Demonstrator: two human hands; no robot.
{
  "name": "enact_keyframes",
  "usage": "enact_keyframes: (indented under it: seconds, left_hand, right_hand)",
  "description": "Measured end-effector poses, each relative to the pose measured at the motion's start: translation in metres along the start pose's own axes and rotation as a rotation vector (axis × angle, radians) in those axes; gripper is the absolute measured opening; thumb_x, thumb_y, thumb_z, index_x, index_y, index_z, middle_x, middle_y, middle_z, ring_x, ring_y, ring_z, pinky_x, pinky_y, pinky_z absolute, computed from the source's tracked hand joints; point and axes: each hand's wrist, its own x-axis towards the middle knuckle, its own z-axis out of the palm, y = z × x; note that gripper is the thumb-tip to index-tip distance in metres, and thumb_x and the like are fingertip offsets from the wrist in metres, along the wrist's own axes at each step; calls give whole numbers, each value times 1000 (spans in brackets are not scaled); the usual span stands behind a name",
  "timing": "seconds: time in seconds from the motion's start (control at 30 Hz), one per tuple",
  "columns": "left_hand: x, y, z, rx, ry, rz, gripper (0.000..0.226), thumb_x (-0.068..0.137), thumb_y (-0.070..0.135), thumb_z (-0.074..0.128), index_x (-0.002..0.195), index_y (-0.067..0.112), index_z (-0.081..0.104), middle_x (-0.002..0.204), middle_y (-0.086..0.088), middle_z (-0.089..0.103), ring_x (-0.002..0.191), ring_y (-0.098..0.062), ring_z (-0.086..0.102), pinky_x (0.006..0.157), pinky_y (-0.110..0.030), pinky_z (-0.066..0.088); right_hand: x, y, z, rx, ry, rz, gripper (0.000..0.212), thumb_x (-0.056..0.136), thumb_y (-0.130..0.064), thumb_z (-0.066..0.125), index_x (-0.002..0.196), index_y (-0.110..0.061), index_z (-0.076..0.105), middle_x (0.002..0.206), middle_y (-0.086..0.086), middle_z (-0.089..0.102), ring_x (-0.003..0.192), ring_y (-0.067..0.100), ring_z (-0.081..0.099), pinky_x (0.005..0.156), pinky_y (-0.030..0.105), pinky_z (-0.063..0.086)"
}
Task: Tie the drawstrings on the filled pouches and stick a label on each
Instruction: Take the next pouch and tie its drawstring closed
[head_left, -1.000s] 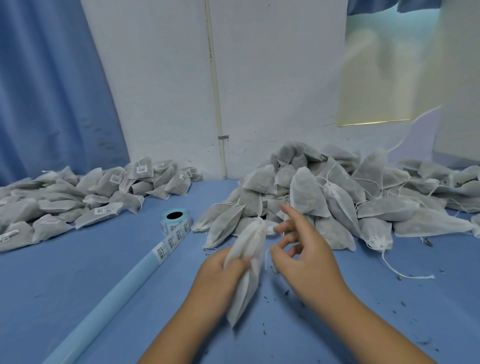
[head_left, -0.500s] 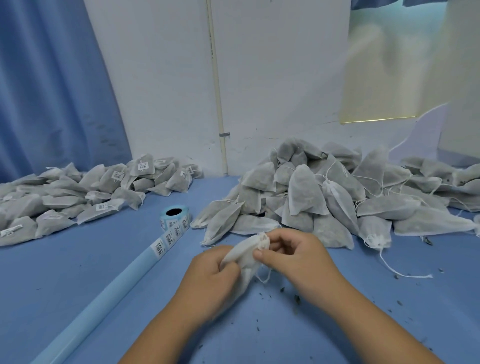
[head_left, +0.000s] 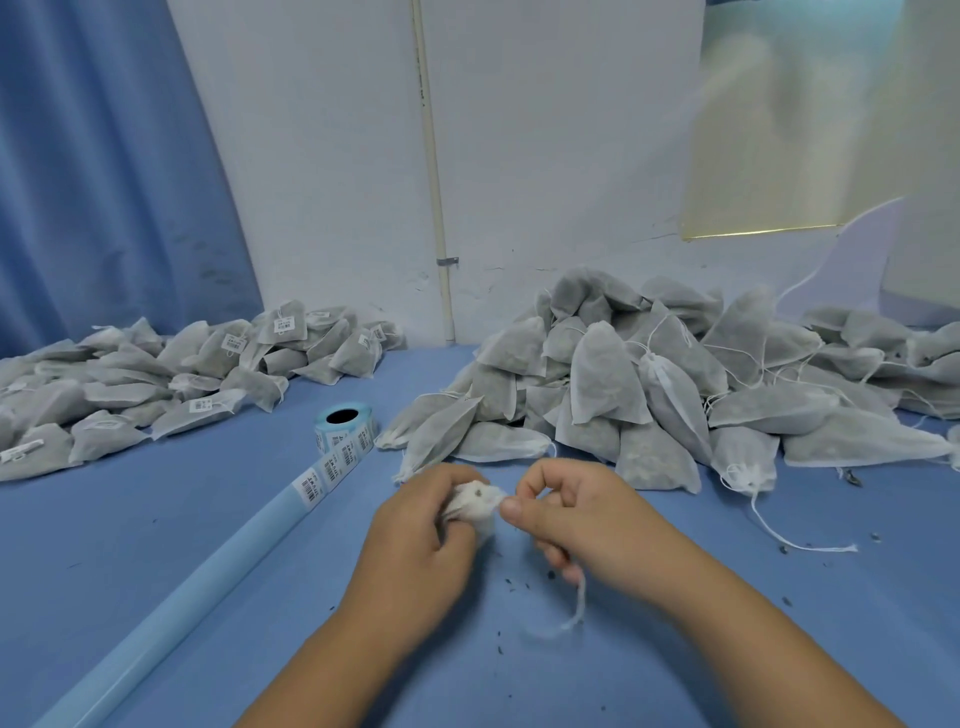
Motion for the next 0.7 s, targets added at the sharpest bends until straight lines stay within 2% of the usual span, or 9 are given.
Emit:
enact_keyframes:
  seconds: [0.1, 0.17, 0.23, 0.3, 0.4, 0.5, 0.6, 0.7]
  left_hand:
    - [4, -5, -7, 65, 90, -29, 46, 72, -4, 50, 85, 38, 60, 83, 22, 64, 84, 8, 56, 69, -2, 37]
    - [5, -5, -12, 67, 29, -49, 57, 74, -11, 49, 90, 43, 60, 85, 21, 65, 85, 4, 57, 69, -4, 38]
    - [3, -1, -15, 54, -157, -2, 56, 73, 0, 44, 96, 49, 58, 87, 25, 64, 82, 4, 57, 69, -5, 37]
    - [-2, 5, -12, -8, -360, 17, 49, 71, 10, 44, 93, 49, 62, 81, 25, 62, 70, 3, 54, 64, -10, 37]
    - [-7, 17, -5, -189, -470, -57, 19, 76, 35, 53, 84, 35, 70, 63, 5, 54, 57, -5, 45, 56, -19, 37]
    - [-7, 23, -5, -439, -411, -181, 29, 75, 54, 59, 76, 28, 73, 55, 10, 49, 52, -7, 44, 53, -16, 37]
    - [-3, 25, -9, -605, -245, -240, 34, 74, 50, 62, 85, 23, 78, 55, 4, 48, 51, -10, 44, 53, -18, 39]
    - [1, 22, -11, -723, -79, -345, 29, 77, 39, 63, 91, 20, 79, 55, 0, 47, 50, -12, 41, 49, -19, 38]
  right_hand:
    - [-3, 2, -7, -30, -71, 53, 22, 89, -32, 67, 74, -20, 56, 48, -8, 42, 44, 10, 34, 46, 22, 29]
    - [-4, 1, -7, 23, -80, 45, 20, 86, -33, 68, 72, -24, 56, 49, -8, 37, 45, 10, 29, 45, 22, 26]
    - [-2, 0, -7, 29, -25, 1, 19, 79, -38, 69, 70, -25, 57, 52, -3, 37, 48, 13, 28, 47, 24, 24]
    - [0, 1, -9, 43, 49, -50, 19, 74, -39, 70, 67, -25, 58, 52, 0, 36, 49, 16, 28, 49, 27, 24]
    - [2, 3, -9, 72, 82, -82, 20, 71, -37, 73, 65, -24, 59, 51, -1, 36, 48, 14, 27, 48, 26, 24]
    - [2, 3, -4, 139, 74, -99, 21, 73, -36, 74, 65, -24, 59, 50, 0, 37, 46, 12, 26, 45, 23, 24]
    - [2, 1, 1, 142, 68, -96, 21, 84, -29, 70, 66, -26, 60, 56, 5, 40, 46, 12, 25, 45, 24, 22]
    - [0, 0, 8, 27, 99, -101, 26, 90, -27, 65, 65, -28, 57, 52, -3, 37, 48, 14, 26, 48, 27, 22]
